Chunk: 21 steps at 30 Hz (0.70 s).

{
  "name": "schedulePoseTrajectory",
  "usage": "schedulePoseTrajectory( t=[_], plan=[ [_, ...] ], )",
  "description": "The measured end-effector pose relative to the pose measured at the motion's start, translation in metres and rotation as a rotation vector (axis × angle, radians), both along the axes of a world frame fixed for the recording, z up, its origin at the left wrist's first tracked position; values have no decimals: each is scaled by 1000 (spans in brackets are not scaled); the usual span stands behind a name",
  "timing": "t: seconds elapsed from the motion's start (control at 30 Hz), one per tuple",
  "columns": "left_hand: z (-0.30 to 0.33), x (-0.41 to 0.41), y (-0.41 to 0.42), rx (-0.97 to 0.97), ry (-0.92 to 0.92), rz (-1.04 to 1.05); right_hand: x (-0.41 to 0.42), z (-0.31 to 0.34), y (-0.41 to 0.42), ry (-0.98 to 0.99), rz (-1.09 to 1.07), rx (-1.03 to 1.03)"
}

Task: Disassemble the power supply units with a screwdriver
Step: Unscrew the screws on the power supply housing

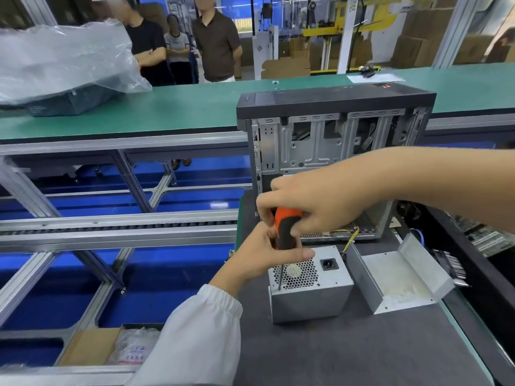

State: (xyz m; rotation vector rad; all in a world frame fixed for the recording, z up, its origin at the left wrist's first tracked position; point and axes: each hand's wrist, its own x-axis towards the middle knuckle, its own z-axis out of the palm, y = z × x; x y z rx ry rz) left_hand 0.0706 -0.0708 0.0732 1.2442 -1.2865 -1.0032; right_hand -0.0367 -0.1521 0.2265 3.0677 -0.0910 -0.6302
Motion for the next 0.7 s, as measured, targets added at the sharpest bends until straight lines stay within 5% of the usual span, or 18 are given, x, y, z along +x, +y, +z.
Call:
schedulePoseTrajectory(
  t=[0.1,0.17,0.3,0.43,0.57,0.7],
  plan=[
    [-2,1,2,-33,-13,11,-2,4,1,7,-89,79],
    [-3,2,1,-8,-45,-2,-1,-4,7,-55,-193,-31],
    [-2,5,4,35,-17,-55,3,-19,13,-217,-29,-296],
    [-6,17,11,-23,83,-80,-1,-7,1,-31,33,-50],
    [-9,24,9,-38,56,19,0,-4,-1,-76,-43,22],
    [0,15,4,-97,-96,44,6,-22,6,-219,-37,-410]
  ],
)
